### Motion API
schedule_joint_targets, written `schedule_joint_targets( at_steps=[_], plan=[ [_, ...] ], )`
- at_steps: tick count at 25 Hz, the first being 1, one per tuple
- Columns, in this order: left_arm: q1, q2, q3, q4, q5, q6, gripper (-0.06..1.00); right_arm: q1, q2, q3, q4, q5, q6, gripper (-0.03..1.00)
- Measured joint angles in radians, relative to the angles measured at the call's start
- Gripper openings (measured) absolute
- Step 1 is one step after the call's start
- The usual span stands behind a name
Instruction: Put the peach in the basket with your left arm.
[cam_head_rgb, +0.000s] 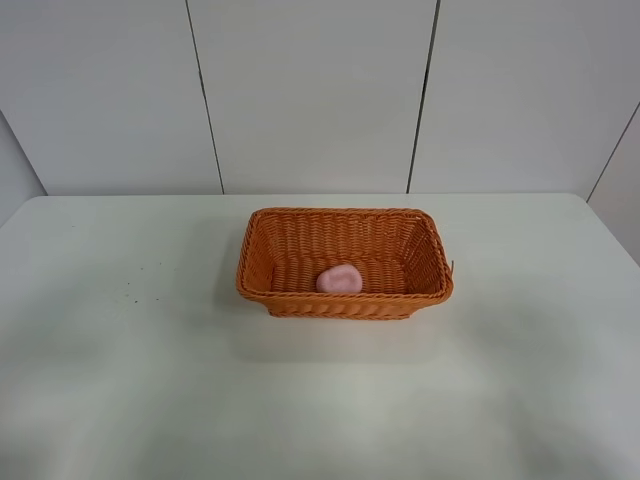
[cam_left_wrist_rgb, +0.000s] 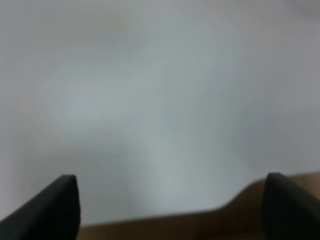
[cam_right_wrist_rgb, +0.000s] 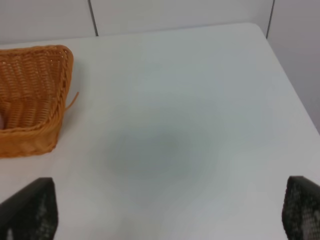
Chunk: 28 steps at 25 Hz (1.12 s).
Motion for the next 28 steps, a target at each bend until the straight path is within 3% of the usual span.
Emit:
schedule_joint_targets(
  at_steps=[15,28],
  plan=[
    [0.0,-0.32,0.004,-0.003,0.004,0.0,0.84,0.0,0.0,0.0,0.0,0.0,0.0,0.69],
    [0.0,-0.327,0.004,0.0,0.005,-0.009,0.84,0.0,0.0,0.0,0.0,0.0,0.0,0.69]
  ],
)
